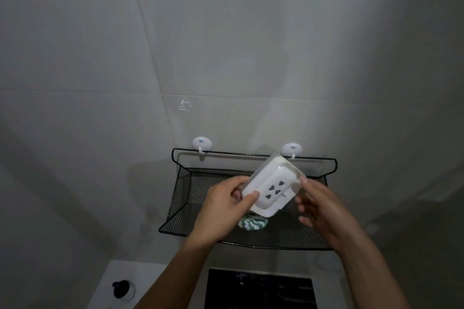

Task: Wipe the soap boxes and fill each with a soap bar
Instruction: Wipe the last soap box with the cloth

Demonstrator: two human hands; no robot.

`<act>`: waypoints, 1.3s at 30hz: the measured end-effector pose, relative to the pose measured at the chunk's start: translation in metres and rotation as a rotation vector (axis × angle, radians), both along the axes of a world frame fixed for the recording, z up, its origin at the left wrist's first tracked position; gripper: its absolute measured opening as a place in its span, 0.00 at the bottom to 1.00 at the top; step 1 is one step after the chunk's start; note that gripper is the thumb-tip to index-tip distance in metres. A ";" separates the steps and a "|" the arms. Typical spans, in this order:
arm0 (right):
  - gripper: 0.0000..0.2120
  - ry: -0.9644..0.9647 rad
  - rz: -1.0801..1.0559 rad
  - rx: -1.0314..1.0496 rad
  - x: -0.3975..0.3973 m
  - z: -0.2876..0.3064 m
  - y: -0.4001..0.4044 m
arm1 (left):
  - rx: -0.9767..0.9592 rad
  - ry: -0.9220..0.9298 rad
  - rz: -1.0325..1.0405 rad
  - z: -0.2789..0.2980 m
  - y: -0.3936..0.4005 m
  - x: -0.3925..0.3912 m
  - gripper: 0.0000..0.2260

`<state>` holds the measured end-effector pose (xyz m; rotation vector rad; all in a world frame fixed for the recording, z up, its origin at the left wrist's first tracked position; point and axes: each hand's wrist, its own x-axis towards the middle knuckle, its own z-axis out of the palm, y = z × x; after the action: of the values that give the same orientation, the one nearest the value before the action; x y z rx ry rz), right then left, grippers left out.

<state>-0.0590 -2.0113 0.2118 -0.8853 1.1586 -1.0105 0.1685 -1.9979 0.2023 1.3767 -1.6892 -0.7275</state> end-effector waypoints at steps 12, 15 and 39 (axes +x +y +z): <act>0.17 -0.041 0.029 0.007 0.003 -0.011 0.001 | 0.390 0.297 -0.108 0.010 -0.004 -0.006 0.13; 0.18 -0.047 0.011 0.015 -0.001 -0.012 0.001 | 0.376 0.234 -0.079 0.007 -0.008 0.001 0.19; 0.23 -0.053 -0.033 -0.088 -0.009 -0.015 0.001 | -0.160 -0.157 0.289 0.046 -0.008 -0.006 0.09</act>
<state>-0.0684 -2.0100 0.1965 -0.9064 1.0941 -1.1130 0.1627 -2.0062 0.2480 1.5525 -1.5828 -0.3218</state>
